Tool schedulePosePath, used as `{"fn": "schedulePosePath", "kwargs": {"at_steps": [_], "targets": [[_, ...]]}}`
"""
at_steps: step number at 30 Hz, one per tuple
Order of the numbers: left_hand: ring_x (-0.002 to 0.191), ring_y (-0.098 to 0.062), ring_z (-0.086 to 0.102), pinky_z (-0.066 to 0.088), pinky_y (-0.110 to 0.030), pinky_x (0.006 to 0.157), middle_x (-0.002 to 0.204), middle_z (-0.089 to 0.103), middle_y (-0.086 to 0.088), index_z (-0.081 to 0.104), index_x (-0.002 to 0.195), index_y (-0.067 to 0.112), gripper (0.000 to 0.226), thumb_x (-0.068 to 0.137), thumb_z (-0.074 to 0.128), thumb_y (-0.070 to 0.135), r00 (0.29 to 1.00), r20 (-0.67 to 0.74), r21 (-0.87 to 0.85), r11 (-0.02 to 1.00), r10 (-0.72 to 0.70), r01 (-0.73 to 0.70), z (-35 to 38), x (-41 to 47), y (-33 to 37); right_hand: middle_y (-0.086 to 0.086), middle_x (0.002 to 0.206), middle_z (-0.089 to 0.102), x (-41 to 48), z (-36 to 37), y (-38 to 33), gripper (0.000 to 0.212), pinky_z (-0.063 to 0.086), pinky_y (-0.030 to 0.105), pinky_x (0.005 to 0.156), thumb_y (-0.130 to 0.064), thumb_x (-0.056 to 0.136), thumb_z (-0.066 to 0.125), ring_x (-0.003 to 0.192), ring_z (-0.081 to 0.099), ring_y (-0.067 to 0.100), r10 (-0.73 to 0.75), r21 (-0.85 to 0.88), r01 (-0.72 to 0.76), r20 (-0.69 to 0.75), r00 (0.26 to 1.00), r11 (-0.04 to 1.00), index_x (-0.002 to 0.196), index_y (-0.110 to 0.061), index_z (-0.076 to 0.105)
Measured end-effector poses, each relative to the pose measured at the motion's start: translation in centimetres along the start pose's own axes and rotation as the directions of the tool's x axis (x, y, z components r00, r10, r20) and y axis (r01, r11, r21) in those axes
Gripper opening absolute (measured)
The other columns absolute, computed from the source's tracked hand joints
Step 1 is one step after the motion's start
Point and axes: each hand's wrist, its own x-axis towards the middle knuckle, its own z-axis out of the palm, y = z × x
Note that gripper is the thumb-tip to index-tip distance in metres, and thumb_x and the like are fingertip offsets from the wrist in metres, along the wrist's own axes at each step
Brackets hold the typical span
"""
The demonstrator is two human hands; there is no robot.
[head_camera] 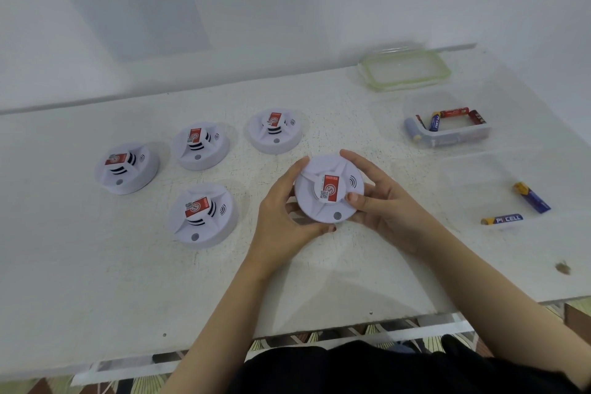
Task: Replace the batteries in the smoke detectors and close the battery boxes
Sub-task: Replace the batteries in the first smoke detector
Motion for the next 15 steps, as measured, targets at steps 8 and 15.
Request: {"fn": "schedulePosePath", "kwargs": {"at_steps": [8,15], "targets": [[0.115,-0.002,0.058,0.054,-0.017,0.081,0.134,0.055,0.007,0.043,0.137,0.03,0.094,0.06,0.09,0.005,1.0,-0.003,0.002,1.0,0.012,-0.012,0.04,-0.05,0.2,0.013,0.123,0.063,-0.03,-0.07,0.12,0.06,0.054,0.038,0.086,-0.003,0.081,0.061,0.113,0.06,0.03,-0.005,0.011,0.005,0.007,1.0,1.0,0.134,-0.028,0.047],[0.119,-0.009,0.058,0.056,-0.023,0.085,0.136,0.055,0.005,0.043,0.141,0.024,0.095,0.061,0.09,0.007,1.0,0.0,-0.002,1.0,0.016,-0.016,0.02,-0.04,0.02,0.012,0.123,0.063,-0.04,-0.01,0.04,0.06,0.054,0.038,0.085,-0.004,0.079,0.06,0.113,0.061,0.03,-0.003,0.009,0.003,0.001,1.0,1.0,0.133,-0.029,0.047]]}}
